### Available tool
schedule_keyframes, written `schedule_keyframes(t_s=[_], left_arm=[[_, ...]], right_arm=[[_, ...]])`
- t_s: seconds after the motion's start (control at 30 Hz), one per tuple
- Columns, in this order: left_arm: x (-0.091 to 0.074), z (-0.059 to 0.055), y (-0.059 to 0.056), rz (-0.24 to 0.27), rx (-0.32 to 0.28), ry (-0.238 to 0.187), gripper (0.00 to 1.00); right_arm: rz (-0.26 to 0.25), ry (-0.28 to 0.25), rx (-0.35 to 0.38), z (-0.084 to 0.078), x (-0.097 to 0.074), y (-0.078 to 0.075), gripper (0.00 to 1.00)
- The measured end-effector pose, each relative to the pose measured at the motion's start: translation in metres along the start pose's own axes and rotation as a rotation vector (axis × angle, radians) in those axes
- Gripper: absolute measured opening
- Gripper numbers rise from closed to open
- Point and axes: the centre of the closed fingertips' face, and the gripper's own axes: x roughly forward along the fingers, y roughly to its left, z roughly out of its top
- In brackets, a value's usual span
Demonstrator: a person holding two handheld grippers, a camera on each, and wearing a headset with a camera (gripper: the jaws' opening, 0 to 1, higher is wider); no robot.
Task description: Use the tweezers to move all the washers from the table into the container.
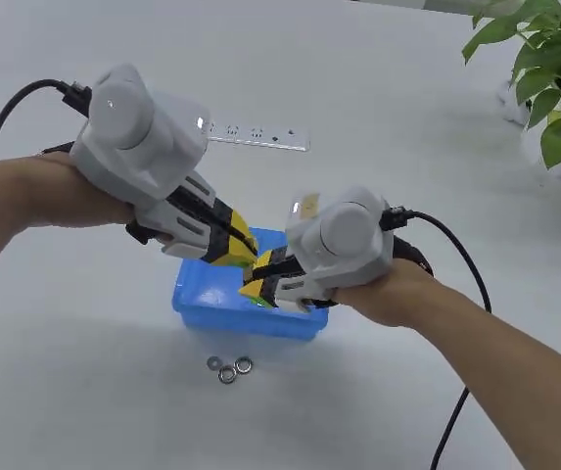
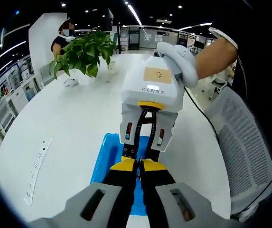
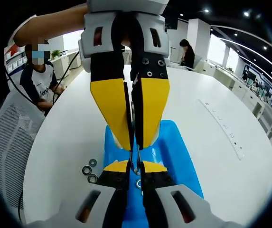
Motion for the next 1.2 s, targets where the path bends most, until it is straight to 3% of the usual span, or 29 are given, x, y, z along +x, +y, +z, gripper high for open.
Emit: schedule_keyframes(t_s=[0.73,1.2], left_arm=[[0.007,-0.015,0.001,-0.006,-0.020,0.014,0.07],[0.007,-0.014,0.000,-0.005,-0.024,0.011,0.07]], right_arm=[[0.034,0.030,-0.021,-0.010,0.013,0.003,0.10],[0.034,0.037,-0.028,-0.011,0.012,0.002,0.11]])
